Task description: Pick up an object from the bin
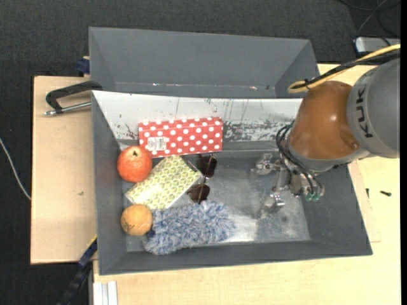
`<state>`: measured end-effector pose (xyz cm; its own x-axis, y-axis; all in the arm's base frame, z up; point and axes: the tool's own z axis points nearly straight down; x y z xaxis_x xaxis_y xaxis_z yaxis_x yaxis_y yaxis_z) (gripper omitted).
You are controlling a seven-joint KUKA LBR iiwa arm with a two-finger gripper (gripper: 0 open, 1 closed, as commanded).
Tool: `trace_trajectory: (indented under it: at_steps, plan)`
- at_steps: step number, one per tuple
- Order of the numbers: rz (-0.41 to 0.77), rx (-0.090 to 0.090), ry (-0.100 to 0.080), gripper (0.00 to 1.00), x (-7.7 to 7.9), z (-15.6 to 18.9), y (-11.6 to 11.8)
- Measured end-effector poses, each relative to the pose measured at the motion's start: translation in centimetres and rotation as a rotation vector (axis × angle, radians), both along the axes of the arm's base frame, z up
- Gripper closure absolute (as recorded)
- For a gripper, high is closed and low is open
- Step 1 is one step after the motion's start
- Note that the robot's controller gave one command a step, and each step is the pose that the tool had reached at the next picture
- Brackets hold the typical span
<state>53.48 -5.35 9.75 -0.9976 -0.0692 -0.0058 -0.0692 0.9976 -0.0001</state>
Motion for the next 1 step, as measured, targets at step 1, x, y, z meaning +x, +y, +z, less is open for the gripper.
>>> trace_trajectory:
  at_steps: [1]
  plan:
    - [-0.015,0.003,0.015,0.0,0.85,-1.07,3.57]
